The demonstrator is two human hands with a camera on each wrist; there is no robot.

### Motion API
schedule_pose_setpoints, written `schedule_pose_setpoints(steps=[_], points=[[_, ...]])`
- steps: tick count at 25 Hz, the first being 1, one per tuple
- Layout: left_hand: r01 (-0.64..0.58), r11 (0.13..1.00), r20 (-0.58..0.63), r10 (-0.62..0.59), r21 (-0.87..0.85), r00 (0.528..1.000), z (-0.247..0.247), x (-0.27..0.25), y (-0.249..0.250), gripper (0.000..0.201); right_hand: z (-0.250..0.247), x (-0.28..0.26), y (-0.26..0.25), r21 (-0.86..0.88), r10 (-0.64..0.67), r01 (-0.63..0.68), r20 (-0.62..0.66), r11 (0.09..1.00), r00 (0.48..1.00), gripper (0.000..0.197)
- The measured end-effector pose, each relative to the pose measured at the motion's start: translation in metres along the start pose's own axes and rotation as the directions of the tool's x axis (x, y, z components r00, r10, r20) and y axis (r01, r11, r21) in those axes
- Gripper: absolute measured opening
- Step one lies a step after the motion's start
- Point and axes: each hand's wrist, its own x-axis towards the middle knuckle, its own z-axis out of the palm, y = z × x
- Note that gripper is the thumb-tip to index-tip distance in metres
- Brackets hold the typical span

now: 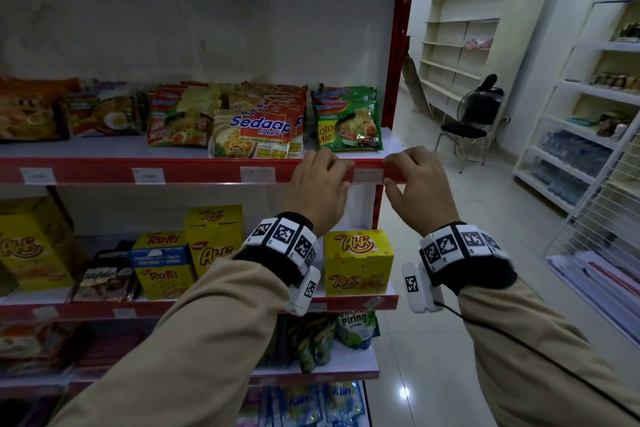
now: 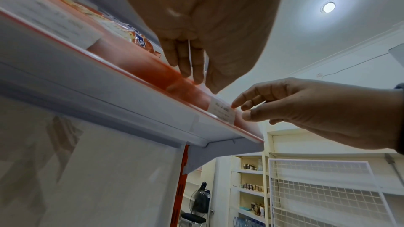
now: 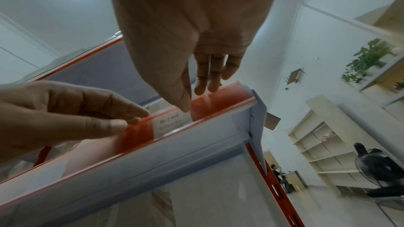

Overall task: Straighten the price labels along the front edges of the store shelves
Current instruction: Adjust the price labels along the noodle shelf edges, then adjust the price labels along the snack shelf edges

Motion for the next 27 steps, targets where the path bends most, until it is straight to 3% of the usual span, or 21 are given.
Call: schedule_pose_setpoints(steps=[6,10,13,18,22,24,27], points=[[-0.027,0.998,0.107,0.021,0.056,0.994,0.014,-0.035,-0.003,0.054,0.028,-0.045,-0.012,0.098,0.078,-0.072,-0.063,0.993,0.995,0.041],[-0.036,0.997,0.186,0.023,0.062,0.982,0.050,-0.075,-0.001,0.053,0.068,-0.100,-0.002,0.215,0.182,-0.186,0.041,0.959,0.983,0.043],[-0.037,0.998,0.294,0.023,0.042,0.956,0.089,-0.109,0.004,0.053,0.103,-0.147,0.015,0.228,0.280,-0.316,0.176,0.921,0.944,0.042],[-0.014,1.000,0.488,0.015,-0.007,0.873,0.167,-0.152,0.003,0.058,0.155,-0.207,0.053,0.182,0.417,-0.483,0.309,0.856,0.855,0.041],[0.029,0.999,0.599,-0.048,0.041,0.799,0.216,-0.178,0.001,0.065,0.190,-0.232,0.074,0.131,0.496,-0.584,0.402,0.801,0.770,0.072],[0.024,0.998,0.615,-0.052,0.054,0.787,0.230,-0.187,-0.001,0.065,0.203,-0.239,0.081,0.183,0.498,-0.598,0.398,0.780,0.770,0.078],[-0.002,0.997,0.577,-0.043,0.077,0.816,0.237,-0.196,-0.004,0.066,0.214,-0.248,0.084,0.340,0.550,-0.618,0.281,0.709,0.786,0.076]])
